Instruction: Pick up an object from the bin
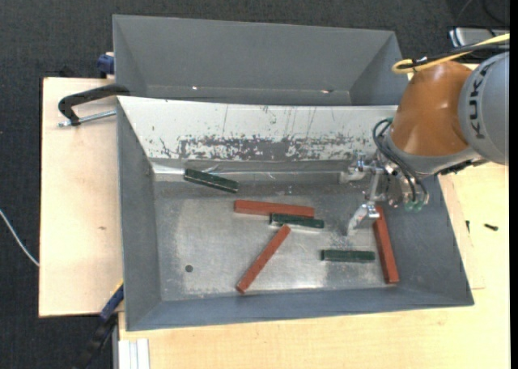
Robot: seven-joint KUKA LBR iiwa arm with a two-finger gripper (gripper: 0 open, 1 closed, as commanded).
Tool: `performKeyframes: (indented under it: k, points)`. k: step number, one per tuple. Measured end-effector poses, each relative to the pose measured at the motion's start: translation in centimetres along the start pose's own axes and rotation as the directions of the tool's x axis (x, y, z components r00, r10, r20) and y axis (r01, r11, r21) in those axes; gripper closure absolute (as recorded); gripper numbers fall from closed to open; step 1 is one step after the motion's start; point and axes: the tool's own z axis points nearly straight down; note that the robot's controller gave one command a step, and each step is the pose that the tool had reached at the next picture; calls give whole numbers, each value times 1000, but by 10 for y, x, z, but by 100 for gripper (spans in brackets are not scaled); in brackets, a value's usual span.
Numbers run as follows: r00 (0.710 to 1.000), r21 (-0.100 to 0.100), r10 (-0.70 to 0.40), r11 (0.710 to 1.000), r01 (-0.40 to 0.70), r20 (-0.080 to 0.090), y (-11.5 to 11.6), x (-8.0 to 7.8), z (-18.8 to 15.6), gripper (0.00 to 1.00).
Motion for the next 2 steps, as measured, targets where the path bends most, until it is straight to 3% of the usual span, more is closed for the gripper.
performKeyframes:
  k: [1, 2]
  points:
    - [999, 0, 35, 999, -35, -2, 5, 23, 16, 0]
    - [996, 2, 89, 996, -89, -7, 77, 19, 11, 100]
